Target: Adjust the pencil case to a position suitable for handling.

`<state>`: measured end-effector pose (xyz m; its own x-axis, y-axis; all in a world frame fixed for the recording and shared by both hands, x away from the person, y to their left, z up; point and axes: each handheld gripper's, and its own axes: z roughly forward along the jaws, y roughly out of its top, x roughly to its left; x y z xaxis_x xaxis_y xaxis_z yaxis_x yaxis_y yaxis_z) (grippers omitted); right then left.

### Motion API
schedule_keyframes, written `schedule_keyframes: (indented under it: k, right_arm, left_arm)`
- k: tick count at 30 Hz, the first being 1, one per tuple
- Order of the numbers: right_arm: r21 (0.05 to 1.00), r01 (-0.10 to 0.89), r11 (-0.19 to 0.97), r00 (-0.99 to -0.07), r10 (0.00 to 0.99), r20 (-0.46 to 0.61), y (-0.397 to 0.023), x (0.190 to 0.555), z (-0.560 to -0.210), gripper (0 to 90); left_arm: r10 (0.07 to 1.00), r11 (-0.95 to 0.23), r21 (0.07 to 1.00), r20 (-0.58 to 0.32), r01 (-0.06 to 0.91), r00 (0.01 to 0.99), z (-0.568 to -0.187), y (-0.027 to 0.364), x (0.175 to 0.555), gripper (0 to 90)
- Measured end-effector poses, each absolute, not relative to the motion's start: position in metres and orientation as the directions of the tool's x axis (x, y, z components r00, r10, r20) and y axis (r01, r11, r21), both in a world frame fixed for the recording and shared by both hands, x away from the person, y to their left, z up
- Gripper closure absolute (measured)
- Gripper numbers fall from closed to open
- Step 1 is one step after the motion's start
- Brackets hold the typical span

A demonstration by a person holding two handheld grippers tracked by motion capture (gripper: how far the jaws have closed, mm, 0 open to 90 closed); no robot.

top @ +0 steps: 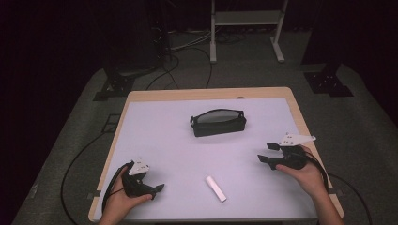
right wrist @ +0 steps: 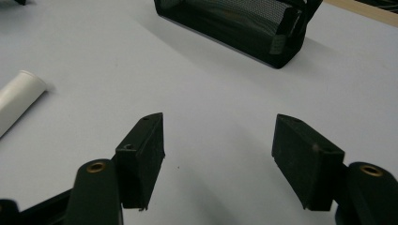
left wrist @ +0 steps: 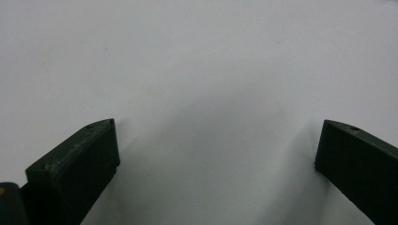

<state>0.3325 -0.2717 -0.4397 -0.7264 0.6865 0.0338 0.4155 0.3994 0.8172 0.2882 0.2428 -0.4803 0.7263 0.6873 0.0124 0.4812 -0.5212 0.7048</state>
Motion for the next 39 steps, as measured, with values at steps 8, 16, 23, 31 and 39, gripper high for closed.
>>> schedule_keyframes:
  k: [8,16,23,31,39]
  right_arm:
    - [0.826,0.4,0.396,-0.74,0.672,0.036,-0.268,0.342,-0.433,35.1]
    - [0.831,0.382,0.404,-0.758,0.652,0.031,-0.259,0.353,-0.425,35.6]
    - [0.836,0.368,0.406,-0.773,0.634,0.033,-0.253,0.364,-0.419,36.5]
    - [0.844,0.339,0.415,-0.799,0.601,0.025,-0.241,0.377,-0.413,38.1]
    - [0.837,0.325,0.441,-0.816,0.578,0.013,-0.229,0.389,-0.409,39.1]
  left_arm:
    - [0.687,-0.522,0.704,0.013,0.481,0.726,-0.48,0.243,0.288,0.0]
    - [0.687,-0.522,0.704,0.013,0.481,0.726,-0.48,0.243,0.288,0.0]
    - [0.687,-0.522,0.704,0.013,0.482,0.726,-0.48,0.243,0.288,0.0]
    - [0.687,-0.523,0.704,0.014,0.481,0.726,-0.48,0.243,0.288,0.0]
    - [0.688,-0.523,0.704,0.014,0.482,0.726,-0.48,0.243,0.288,0.0]
